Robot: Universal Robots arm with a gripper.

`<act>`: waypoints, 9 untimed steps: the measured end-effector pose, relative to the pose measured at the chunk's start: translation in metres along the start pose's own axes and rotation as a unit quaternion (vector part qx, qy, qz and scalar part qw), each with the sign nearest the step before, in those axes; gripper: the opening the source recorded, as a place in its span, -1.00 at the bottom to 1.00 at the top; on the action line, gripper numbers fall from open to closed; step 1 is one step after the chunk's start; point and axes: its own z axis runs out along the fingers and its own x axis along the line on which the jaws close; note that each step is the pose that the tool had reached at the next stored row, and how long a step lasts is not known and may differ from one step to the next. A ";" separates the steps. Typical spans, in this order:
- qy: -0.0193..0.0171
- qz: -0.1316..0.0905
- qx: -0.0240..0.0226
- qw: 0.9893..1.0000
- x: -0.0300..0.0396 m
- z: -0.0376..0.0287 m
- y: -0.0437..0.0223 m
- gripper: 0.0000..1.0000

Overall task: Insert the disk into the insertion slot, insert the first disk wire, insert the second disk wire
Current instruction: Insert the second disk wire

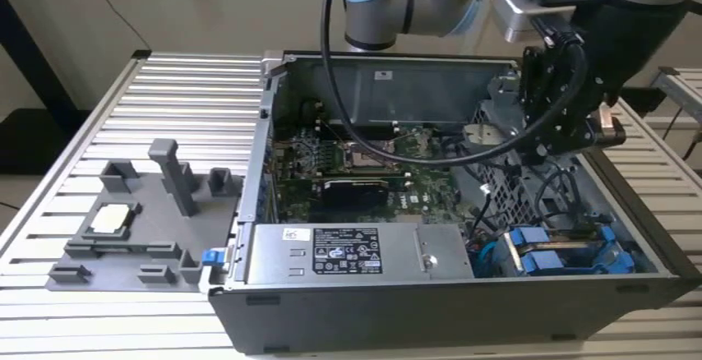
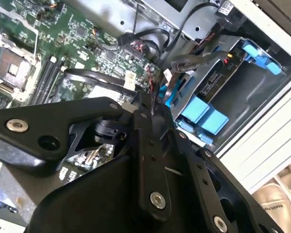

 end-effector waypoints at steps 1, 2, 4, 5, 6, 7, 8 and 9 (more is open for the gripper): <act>0.003 -0.002 0.001 1.000 -0.0015 0.0008 0.0007 -0.47; 0.005 -0.003 0.001 1.000 -0.0031 0.0017 0.0014 -0.47; 0.010 -0.006 0.002 1.000 -0.0062 0.0033 0.0031 -0.47; 0.013 -0.008 0.003 1.000 -0.0077 0.0040 0.0041 -0.47; 0.016 -0.009 0.004 1.000 -0.0092 0.0048 0.0051 -0.47; 0.020 -0.010 0.004 1.000 -0.0103 0.0052 0.0060 -0.47; 0.025 -0.011 0.004 1.000 -0.0113 0.0054 0.0069 -0.47; 0.030 -0.012 0.005 0.999 -0.0120 0.0058 0.0077 -0.47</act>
